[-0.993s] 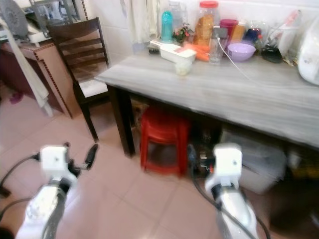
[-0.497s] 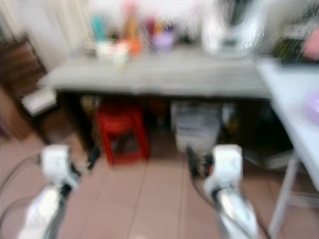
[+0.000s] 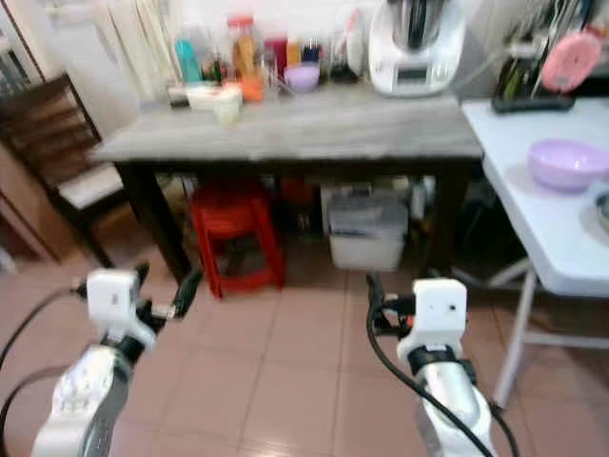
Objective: Setting the table
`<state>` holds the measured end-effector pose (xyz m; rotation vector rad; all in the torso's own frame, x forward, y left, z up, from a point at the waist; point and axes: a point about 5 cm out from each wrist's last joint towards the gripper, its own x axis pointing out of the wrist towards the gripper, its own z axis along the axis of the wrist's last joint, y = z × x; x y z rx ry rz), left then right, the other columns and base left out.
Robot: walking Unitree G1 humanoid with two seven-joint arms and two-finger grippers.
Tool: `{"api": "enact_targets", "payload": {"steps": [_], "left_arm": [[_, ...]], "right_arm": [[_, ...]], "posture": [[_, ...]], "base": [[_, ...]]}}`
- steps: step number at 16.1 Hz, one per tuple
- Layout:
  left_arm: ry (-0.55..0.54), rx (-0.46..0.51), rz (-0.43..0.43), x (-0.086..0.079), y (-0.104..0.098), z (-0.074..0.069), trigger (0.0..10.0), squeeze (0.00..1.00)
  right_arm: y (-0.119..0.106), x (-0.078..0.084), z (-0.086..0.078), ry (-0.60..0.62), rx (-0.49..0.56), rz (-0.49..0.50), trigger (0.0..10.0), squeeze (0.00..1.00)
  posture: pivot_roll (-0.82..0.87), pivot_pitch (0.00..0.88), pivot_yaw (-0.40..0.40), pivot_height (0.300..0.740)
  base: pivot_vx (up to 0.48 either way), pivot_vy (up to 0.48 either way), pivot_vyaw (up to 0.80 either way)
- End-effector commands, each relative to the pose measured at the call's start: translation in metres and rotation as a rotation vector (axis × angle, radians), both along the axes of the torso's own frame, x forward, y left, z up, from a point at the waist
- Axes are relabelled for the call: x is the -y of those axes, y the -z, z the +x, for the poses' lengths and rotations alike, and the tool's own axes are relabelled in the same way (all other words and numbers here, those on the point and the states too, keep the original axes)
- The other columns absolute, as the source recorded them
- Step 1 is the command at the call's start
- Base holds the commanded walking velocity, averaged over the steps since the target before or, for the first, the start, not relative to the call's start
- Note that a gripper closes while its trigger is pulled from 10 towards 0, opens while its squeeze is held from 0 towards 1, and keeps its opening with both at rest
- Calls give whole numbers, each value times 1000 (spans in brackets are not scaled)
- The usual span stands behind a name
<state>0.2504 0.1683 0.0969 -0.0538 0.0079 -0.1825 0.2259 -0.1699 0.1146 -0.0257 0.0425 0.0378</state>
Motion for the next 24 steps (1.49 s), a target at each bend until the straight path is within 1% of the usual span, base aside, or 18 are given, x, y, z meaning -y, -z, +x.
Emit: {"api": "enact_targets", "payload": {"steps": [1,2,4,6,8,9,11,18,21,24], "left_arm": [[10,4,11,-3,-3,3,10000,0],[15,4,9,-3,-4,3,10000,0],[22,-1,11,-2,-4,2,10000,0],[27,-1,19,-2,-5,3,10000,0],[34,-3,14,-1,-6,4,10000,0],[37,-2,13,-1,-7,4,10000,0],[44,-6,6,2,-8,5,10000,0],[57,-11,-7,6,-8,4,10000,0],[58,-19,-8,5,-8,4,10000,0],[72,-38,-8,5,-3,3,10000,0]], "right_arm": [[-3,-4,2,-10,27,7,10000,0],[-5,-5,2,-9,48,9,10000,0],[-1,-4,2,10,12,46,10000,0],[-2,-3,1,11,12,57,10000,0],[-5,-2,0,25,25,58,10000,0],[-10,-2,-1,31,55,66,10000,0],[-12,-2,-1,36,54,64,10000,0],[-10,-1,0,39,41,69,10000,0],[-9,0,1,46,37,72,10000,0],[-7,0,1,53,23,103,10000,0]], "posture": [[-42,0,100,740],[-41,0,107,740],[-40,0,112,740],[-41,0,120,740],[-43,0,123,740],[-47,0,124,740],[-50,0,125,740],[-43,0,116,740],[-40,0,116,740],[-42,0,115,740]], "base": [[0,-296,0],[0,-292,0],[0,-405,0],[0,-409,0],[0,-461,0],[0,-461,0],[0,-458,0],[0,-471,0],[0,-480,0],[0,-477,0]]}}
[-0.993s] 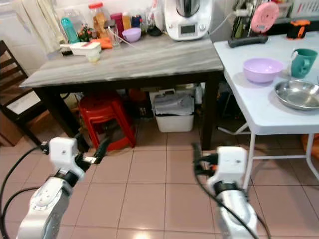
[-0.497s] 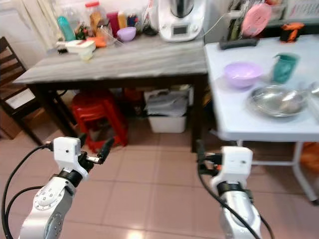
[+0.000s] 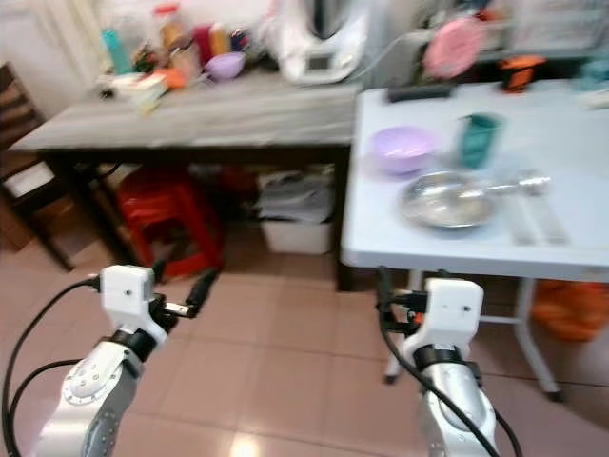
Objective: Setting the table
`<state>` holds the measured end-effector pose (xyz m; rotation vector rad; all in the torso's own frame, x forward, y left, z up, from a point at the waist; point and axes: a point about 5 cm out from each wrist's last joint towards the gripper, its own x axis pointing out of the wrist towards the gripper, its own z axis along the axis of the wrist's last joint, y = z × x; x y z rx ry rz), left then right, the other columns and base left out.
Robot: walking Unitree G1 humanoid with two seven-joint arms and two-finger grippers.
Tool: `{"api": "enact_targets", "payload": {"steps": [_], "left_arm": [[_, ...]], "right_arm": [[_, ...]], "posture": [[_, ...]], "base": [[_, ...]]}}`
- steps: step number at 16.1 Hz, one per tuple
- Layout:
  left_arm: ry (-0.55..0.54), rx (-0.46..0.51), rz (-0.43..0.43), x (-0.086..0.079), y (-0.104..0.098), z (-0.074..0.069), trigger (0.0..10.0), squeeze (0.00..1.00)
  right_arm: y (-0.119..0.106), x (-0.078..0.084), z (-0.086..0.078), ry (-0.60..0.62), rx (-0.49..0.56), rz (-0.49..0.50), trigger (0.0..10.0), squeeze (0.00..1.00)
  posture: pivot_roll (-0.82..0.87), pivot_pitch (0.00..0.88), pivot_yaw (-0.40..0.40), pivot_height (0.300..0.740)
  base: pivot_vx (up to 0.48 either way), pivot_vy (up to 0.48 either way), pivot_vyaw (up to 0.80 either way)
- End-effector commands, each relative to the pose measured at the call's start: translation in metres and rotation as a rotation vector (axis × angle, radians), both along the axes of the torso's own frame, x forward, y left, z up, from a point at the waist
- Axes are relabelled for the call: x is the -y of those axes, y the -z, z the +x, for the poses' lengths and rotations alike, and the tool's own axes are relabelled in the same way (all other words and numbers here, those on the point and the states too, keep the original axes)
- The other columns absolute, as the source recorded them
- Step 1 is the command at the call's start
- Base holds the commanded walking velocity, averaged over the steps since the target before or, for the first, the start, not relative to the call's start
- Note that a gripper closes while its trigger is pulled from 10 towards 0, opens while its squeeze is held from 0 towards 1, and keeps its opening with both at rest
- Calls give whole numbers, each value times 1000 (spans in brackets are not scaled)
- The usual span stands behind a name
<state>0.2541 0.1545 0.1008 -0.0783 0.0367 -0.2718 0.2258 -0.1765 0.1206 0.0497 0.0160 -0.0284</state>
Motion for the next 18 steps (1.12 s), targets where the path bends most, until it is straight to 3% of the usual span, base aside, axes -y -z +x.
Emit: {"api": "enact_targets", "payload": {"steps": [1,5,11,18], "left_arm": [[-17,-13,15,-9,2,0,10000,0],[-18,-50,33,-13,14,-6,10000,0],[-19,-49,27,-11,15,-5,10000,0],[12,-23,-58,-9,8,-4,10000,0]], "right_arm": [[0,-7,1,-14,-4,28,10000,0],[7,-2,-3,6,-37,42,10000,0],[5,1,-3,18,-30,31,10000,0],[3,1,-3,19,-20,11,10000,0]], "posture": [[-43,0,116,740],[-48,0,118,740],[-55,0,115,740],[-60,0,117,740]], "base": [[0,-472,0],[0,-472,0],[0,-472,0],[0,0,190]]}}
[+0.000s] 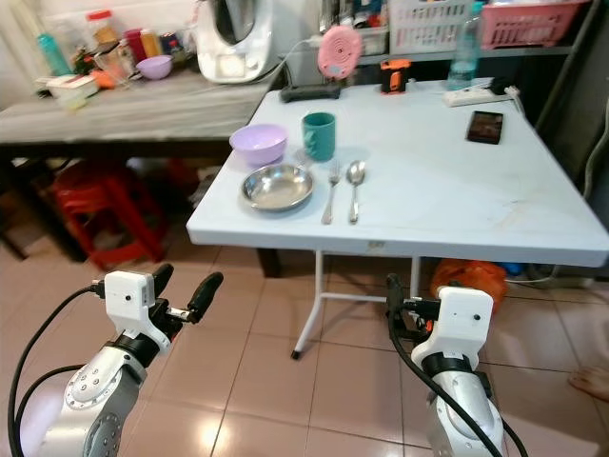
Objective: Setting the table
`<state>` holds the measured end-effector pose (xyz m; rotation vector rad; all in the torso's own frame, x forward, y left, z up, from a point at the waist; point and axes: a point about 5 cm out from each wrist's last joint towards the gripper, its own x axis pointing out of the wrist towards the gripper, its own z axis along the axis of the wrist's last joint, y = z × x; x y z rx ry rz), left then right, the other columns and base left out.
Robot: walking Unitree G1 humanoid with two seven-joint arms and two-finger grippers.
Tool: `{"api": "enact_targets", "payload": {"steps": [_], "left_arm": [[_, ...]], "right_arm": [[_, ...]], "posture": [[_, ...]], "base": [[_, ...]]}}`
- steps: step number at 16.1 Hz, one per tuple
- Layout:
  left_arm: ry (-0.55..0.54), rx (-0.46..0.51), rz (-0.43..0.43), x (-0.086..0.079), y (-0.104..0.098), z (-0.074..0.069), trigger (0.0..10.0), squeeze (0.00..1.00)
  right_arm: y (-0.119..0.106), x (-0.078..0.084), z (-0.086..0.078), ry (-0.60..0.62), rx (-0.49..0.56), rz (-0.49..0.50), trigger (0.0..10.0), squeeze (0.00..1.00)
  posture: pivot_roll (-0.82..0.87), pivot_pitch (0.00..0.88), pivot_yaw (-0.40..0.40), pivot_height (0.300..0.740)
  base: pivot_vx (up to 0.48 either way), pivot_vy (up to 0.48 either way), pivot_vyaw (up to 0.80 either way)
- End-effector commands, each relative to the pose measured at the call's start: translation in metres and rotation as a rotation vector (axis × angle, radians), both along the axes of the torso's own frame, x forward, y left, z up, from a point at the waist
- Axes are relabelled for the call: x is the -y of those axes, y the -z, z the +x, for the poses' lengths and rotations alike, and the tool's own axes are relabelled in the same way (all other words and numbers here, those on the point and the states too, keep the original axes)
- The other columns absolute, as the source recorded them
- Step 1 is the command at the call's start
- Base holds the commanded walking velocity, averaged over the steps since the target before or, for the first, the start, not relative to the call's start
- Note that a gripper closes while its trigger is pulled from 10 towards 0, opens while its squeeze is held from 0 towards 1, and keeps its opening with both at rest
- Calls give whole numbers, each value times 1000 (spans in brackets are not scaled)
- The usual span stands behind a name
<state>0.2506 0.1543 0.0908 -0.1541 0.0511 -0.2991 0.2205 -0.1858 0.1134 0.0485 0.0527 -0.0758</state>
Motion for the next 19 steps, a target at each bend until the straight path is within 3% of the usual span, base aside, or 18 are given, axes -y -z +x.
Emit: {"api": "enact_targets", "payload": {"steps": [1,4,12,19], "left_arm": [[-7,3,9,-8,-2,0,10000,0],[-5,6,2,-7,-3,1,10000,0],[29,10,-17,0,-4,0,10000,0],[66,32,-19,5,-10,0,10000,0]], "right_arm": [[-4,-8,2,-25,17,14,10000,0],[-4,-7,2,-24,15,10,10000,0],[-5,-6,2,-25,18,-5,10000,0],[-14,-7,2,-39,51,-54,10000,0]], "posture": [[-60,0,117,740],[-62,0,116,740],[-69,0,112,740],[-70,0,103,740]], "base": [[0,0,0],[261,0,0],[311,0,555],[328,0,0]]}}
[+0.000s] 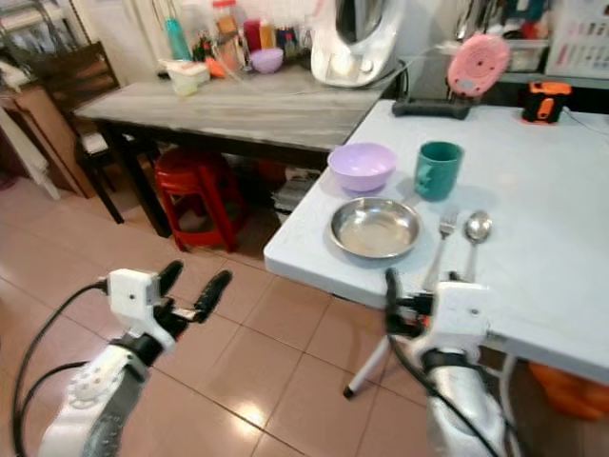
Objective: Setting the table
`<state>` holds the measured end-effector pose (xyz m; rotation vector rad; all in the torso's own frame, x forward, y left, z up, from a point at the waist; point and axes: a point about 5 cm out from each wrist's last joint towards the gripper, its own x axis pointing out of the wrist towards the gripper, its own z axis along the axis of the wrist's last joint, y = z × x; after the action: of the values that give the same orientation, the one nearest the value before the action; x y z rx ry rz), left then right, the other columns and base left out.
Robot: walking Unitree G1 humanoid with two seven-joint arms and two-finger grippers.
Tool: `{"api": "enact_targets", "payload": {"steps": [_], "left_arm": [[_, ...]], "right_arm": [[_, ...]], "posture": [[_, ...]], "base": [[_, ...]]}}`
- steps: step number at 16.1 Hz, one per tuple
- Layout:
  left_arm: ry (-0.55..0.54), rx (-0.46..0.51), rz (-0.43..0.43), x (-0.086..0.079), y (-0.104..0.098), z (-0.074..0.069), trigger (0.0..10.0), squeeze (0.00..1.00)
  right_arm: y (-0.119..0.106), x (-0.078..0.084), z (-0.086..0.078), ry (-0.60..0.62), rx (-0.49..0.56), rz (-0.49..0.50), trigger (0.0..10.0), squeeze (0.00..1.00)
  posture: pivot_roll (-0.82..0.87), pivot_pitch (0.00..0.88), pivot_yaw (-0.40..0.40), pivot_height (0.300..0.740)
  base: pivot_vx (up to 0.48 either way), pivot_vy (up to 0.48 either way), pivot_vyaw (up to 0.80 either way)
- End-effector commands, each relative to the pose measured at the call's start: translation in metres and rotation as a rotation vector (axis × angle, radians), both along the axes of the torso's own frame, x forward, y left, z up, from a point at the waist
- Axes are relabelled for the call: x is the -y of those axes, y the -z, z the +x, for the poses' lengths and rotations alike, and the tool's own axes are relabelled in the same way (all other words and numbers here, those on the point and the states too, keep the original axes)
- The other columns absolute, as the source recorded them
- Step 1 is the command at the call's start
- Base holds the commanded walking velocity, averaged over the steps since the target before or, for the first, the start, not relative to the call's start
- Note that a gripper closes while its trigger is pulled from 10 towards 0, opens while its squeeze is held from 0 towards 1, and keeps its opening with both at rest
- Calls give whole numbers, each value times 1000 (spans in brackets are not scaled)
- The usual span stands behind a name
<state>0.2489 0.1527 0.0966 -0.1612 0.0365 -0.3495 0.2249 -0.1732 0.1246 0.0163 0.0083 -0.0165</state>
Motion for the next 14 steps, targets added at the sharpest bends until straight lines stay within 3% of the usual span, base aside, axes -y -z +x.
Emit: {"api": "enact_targets", "payload": {"steps": [1,7,12,14], "left_arm": [[22,12,-9,4,-4,1,10000,0],[44,-6,-5,6,0,-3,10000,0],[47,-12,-3,8,1,-3,10000,0],[53,-16,-24,8,3,-5,10000,0]], "right_arm": [[-3,6,-2,22,8,-20,10000,0],[-2,9,-2,34,-7,-19,10000,0],[-2,8,-3,23,-10,-21,10000,0],[-1,8,-3,24,-15,-18,10000,0]], "posture": [[-70,0,103,740],[-74,0,95,740],[-77,0,98,740],[-77,0,97,740]], "base": [[458,0,0],[312,0,-635],[290,0,0],[0,0,0]]}}
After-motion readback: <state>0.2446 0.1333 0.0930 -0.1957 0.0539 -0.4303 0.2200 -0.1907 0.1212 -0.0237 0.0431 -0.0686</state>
